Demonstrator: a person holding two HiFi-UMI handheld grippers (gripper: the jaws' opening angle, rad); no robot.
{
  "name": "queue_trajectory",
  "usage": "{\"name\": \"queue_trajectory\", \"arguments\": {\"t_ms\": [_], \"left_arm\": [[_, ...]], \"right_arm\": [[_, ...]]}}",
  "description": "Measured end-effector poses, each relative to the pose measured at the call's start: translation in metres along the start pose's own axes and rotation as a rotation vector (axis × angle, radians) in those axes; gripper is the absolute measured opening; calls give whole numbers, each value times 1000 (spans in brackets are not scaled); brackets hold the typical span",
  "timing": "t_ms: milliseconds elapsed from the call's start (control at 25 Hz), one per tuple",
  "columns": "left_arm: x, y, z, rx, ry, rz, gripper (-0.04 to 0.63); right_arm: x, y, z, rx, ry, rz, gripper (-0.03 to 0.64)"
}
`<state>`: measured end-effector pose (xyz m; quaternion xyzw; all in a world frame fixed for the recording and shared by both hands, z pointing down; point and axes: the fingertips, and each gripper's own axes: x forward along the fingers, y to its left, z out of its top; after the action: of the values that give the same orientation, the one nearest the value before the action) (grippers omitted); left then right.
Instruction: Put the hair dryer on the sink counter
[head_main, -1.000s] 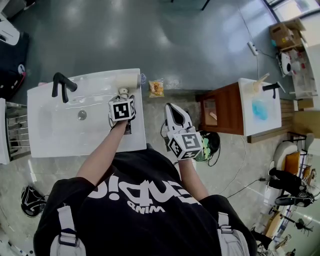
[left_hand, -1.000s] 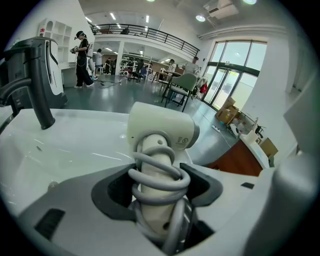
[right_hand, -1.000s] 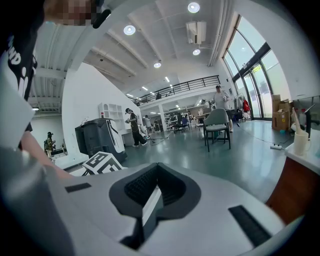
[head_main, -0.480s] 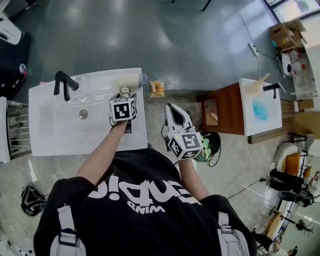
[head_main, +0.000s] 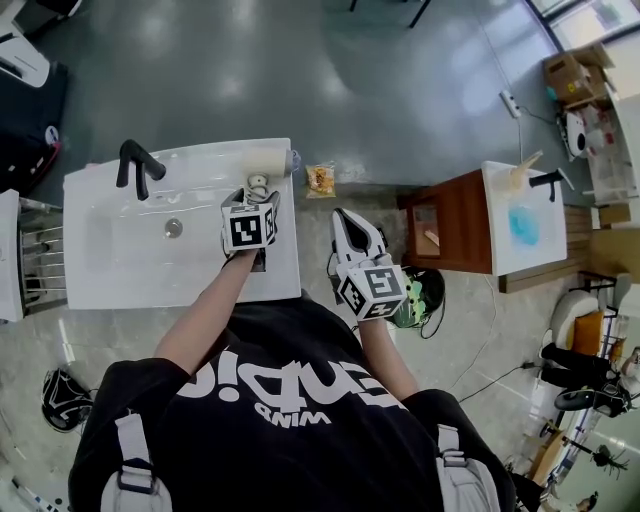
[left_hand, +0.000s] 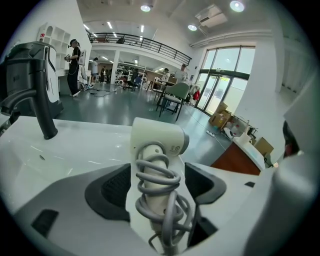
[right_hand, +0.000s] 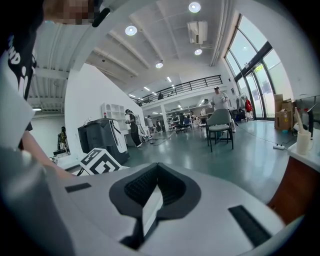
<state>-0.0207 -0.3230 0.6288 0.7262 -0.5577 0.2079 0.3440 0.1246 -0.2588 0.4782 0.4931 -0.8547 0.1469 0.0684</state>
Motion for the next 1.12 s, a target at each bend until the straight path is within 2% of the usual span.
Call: {"name": "queue_trajectory", "arguments": {"t_ms": [320, 480, 560, 880, 1000, 1120], "left_arm": [[-25, 3, 14, 0, -60, -9, 334], [-43, 2, 21, 14, -95, -39, 328], [-51, 1, 23, 22, -107, -53, 293], [-79, 11, 25, 10, -117, -68, 32], [-91, 13, 25, -21, -118, -125, 20], [-104, 15, 29, -13, -134, -159, 20]], "right_arm": [[5, 11, 0, -2, 1, 20, 18], [8, 15, 0, -3, 0, 24, 18], [9, 16, 0, -4, 0, 25, 18], [12, 21, 3, -11, 0, 30, 18], [14, 25, 3, -14, 1, 37, 18], [15, 30, 3, -18, 3, 46, 18]]}}
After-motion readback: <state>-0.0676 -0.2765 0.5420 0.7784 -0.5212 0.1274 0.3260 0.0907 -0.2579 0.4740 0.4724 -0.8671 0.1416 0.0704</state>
